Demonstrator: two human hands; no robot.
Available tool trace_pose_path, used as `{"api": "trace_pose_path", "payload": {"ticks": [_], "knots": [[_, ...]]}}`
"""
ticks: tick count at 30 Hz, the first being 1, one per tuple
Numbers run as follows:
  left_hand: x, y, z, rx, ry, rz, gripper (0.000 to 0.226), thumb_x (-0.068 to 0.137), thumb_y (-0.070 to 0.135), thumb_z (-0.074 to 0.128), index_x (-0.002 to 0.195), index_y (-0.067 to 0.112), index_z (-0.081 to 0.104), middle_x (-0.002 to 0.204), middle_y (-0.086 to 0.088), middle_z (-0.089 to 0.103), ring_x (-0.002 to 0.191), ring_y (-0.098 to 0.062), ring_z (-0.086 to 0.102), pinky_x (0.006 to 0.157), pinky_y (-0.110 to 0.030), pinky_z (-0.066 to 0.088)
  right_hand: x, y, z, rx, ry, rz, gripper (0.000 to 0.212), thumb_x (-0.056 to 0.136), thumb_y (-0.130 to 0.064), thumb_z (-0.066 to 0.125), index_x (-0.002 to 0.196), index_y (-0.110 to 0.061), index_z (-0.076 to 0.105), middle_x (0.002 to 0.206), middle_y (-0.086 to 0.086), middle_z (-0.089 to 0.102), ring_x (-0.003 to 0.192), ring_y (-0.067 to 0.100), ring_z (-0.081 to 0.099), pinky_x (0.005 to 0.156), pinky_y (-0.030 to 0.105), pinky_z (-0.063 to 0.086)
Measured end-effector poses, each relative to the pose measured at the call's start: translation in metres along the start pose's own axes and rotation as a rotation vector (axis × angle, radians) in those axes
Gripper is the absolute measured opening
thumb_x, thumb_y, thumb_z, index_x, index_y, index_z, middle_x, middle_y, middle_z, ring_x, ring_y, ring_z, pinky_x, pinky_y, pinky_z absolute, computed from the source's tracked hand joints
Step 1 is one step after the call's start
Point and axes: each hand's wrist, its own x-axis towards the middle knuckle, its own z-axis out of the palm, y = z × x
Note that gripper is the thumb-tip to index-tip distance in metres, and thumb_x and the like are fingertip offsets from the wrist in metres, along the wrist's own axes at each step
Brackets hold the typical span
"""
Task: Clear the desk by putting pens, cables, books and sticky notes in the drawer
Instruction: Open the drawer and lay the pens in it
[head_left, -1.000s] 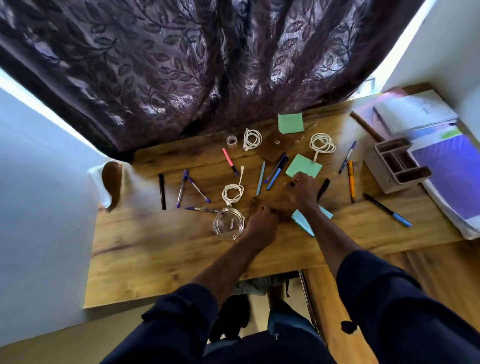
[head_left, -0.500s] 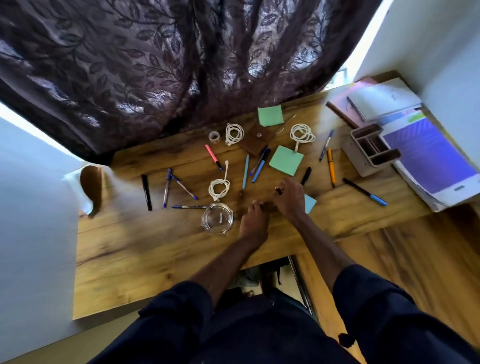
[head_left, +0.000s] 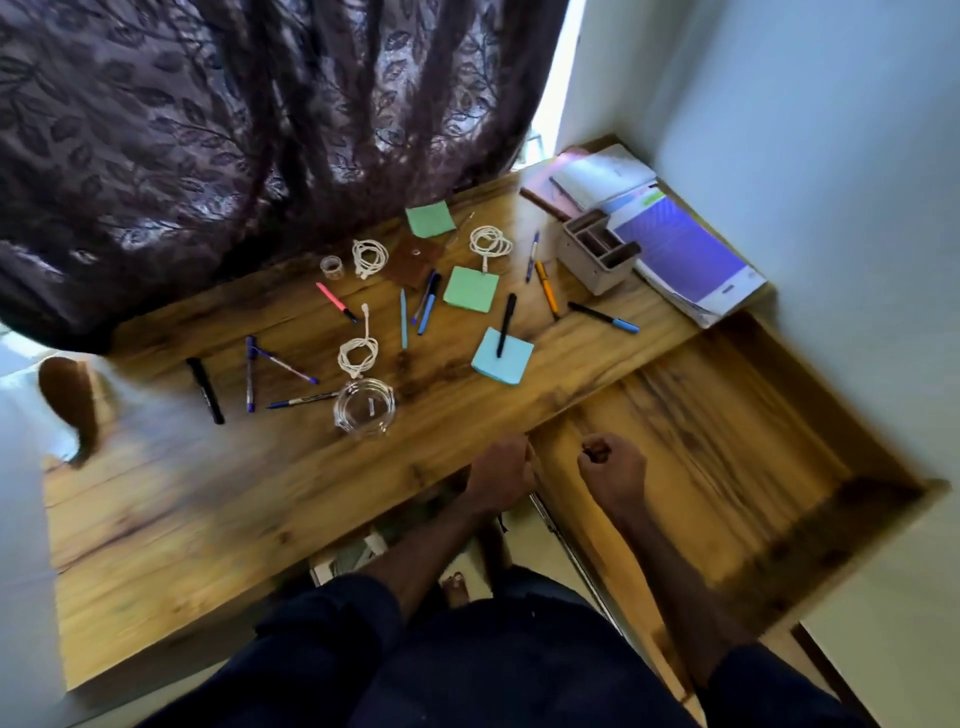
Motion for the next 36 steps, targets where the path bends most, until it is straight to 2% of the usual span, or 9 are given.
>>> {"api": "trace_pose_path", "payload": {"ticks": [5,10,14,18,22,27,36], "knots": [[0.002,0.016,0.021,0.079,-0.055,0.023,0.020,0.090,0.024,0.045,0.102,0.015,0.059,0.106,-0.005,0.061,0.099,-0.023,0.061,0.082,-0.041,0.054,-0.005,0.041,0.006,0.004,-0.070,0.212,0.013,0.073,-0.007,0.077,0.086,-0.009,0.080,0.084,0.007,0.077,0.077,0.020,0.072,0.073,0.024,0.052],[0.019,0.019,0.034,0.160,-0.078,0.021,0.023,0.093,0.024,0.054,0.114,0.015,0.056,0.116,-0.005,0.056,0.109,-0.021,0.056,0.089,-0.039,0.052,0.019,0.051,0.028,-0.019,-0.196,0.281,0.014,0.072,-0.004,0.075,0.084,-0.011,0.079,0.082,0.006,0.076,0.079,0.022,0.071,0.069,0.028,0.053],[0.029,0.015,0.038,0.204,-0.104,0.033,0.024,0.096,0.026,0.053,0.117,0.014,0.056,0.122,-0.008,0.053,0.114,-0.024,0.054,0.093,-0.041,0.051,0.040,0.054,0.047,-0.007,-0.263,0.255,0.016,0.071,-0.003,0.070,0.074,-0.018,0.073,0.075,0.003,0.071,0.075,0.021,0.069,0.061,0.026,0.046],[0.037,0.013,0.041,0.226,-0.120,0.017,0.023,0.094,0.019,0.055,0.116,0.014,0.056,0.121,-0.008,0.052,0.110,-0.022,0.056,0.090,-0.037,0.053,0.050,0.069,0.070,-0.021,-0.319,0.193,0.017,0.075,-0.003,0.073,0.090,-0.011,0.076,0.089,0.004,0.071,0.084,0.020,0.066,0.069,0.025,0.045],[0.041,0.013,0.041,0.236,-0.131,0.029,0.023,0.092,0.014,0.058,0.114,0.016,0.056,0.116,-0.006,0.054,0.107,-0.023,0.058,0.087,-0.038,0.055,0.050,0.083,0.089,-0.087,-0.328,0.153,0.008,0.077,-0.017,0.076,0.084,-0.017,0.073,0.085,0.001,0.071,0.079,0.021,0.068,0.063,0.022,0.039],[0.040,0.012,0.041,0.223,-0.109,0.034,0.020,0.093,0.017,0.058,0.113,0.015,0.059,0.114,-0.006,0.054,0.105,-0.020,0.056,0.086,-0.035,0.055,0.050,0.084,0.092,-0.155,-0.306,0.082,0.017,0.077,-0.021,0.075,0.092,-0.012,0.074,0.095,0.010,0.070,0.082,0.028,0.066,0.065,0.028,0.047],[0.034,0.010,0.039,0.227,-0.098,0.072,0.027,0.088,0.009,0.061,0.114,0.013,0.063,0.118,-0.004,0.056,0.108,-0.019,0.057,0.087,-0.034,0.055,0.051,0.091,0.095,-0.149,-0.329,0.064,0.017,0.078,-0.011,0.074,0.095,-0.013,0.073,0.099,0.010,0.069,0.085,0.028,0.066,0.067,0.025,0.039]]}}
